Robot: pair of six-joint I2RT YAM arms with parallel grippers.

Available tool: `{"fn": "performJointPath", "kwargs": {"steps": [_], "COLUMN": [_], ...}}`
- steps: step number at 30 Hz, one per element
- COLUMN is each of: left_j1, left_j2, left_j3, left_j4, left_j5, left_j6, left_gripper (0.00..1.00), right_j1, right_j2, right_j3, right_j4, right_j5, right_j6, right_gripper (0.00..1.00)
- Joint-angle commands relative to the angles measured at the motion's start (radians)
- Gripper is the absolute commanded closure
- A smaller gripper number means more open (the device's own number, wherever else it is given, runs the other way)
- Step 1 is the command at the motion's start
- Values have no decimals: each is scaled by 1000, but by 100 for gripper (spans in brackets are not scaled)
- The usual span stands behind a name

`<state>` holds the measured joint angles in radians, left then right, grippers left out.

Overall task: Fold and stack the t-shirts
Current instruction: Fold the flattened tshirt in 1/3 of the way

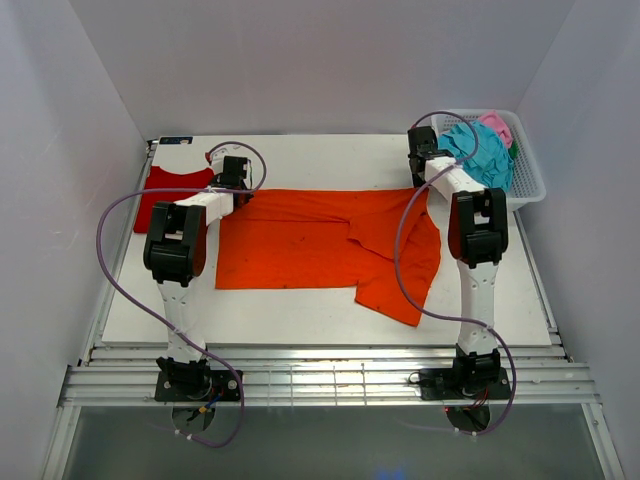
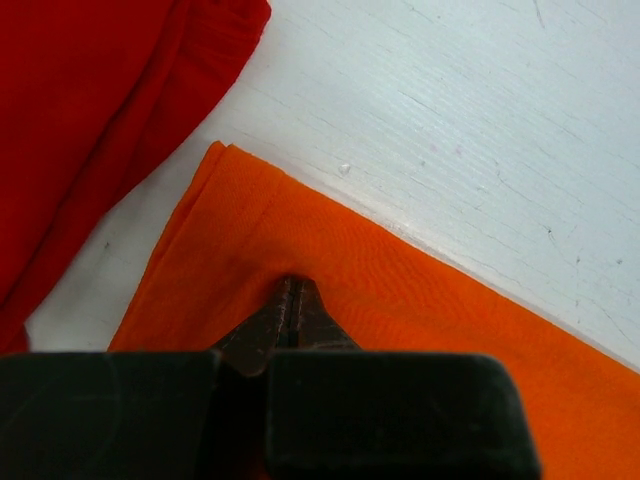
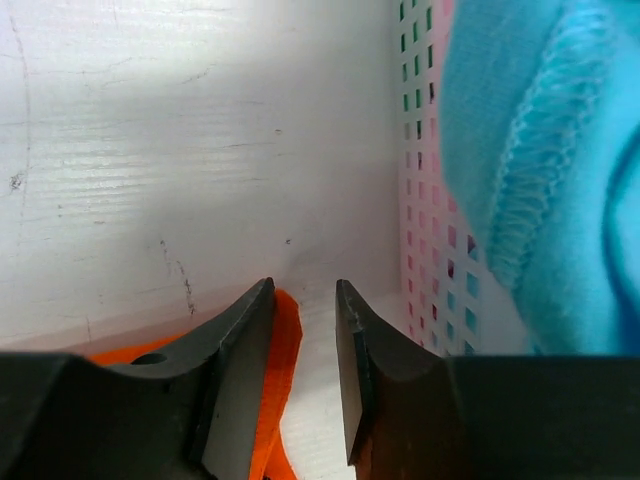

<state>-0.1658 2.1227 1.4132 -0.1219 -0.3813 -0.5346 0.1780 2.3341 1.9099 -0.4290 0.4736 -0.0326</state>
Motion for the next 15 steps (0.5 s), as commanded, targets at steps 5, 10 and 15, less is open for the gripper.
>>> {"fn": "performJointPath", "kwargs": {"steps": [5,10,15], "left_j1": [-20,-104,-170], "left_j2": [-194,-352,-495], "left_j3": [-36,-39,-66], "left_j4": [155,266,132], "left_j5": [-22,-86,-128], "left_j6": [80,220,204], "left_gripper": [74,11,6], "right_j1": [-2,9,17], "right_j2": [-341,-550,-706], "right_j3": [-155,-279,-319], "right_j4": [251,314,173], "right_j5": [43,49,-102], "right_j6": [-43,-62,-17], "right_gripper": [63,62,63]}}
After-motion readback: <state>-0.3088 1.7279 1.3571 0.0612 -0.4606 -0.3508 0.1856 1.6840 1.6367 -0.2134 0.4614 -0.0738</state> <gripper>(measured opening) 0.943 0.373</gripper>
